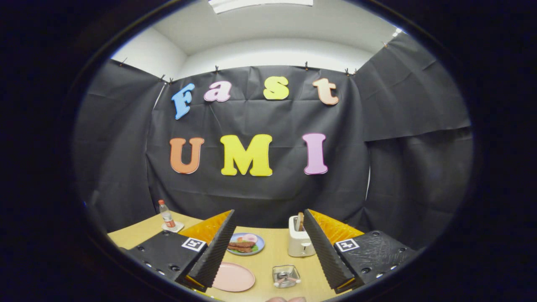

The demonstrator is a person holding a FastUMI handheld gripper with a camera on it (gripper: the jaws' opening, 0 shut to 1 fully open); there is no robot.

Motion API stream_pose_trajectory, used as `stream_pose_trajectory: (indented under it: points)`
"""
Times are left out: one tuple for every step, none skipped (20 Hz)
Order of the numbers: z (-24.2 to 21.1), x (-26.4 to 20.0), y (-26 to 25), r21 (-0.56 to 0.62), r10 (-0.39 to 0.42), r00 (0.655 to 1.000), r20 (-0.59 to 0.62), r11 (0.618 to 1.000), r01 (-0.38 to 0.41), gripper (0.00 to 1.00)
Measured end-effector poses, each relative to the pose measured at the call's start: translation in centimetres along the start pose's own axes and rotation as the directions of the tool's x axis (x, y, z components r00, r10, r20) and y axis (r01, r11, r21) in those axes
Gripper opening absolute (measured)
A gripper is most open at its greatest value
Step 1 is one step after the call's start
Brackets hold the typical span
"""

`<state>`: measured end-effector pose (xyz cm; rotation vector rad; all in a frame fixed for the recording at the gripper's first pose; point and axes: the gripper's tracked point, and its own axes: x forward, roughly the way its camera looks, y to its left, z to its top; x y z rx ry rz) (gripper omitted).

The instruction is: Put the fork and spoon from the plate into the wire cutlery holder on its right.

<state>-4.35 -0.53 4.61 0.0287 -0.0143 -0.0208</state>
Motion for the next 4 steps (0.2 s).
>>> stream_pose_trajectory:
  points:
    - [0.06, -0.09, 0.10, -0.002, 0.000, 1.000, 0.002, 1.000, 0.000, 0.96]
    - [-0.01, -0.09, 0.26, -0.004, 0.003, 1.000, 0.003, 1.000, -0.003, 0.96]
    - [-0.06, -0.14, 0.41, -0.004, 0.006, 1.000, 0.001, 1.000, -0.006, 0.96]
    - [-0.09, -0.04, 0.65, -0.003, 0.010, 1.000, 0.000, 1.000, -0.010, 0.96]
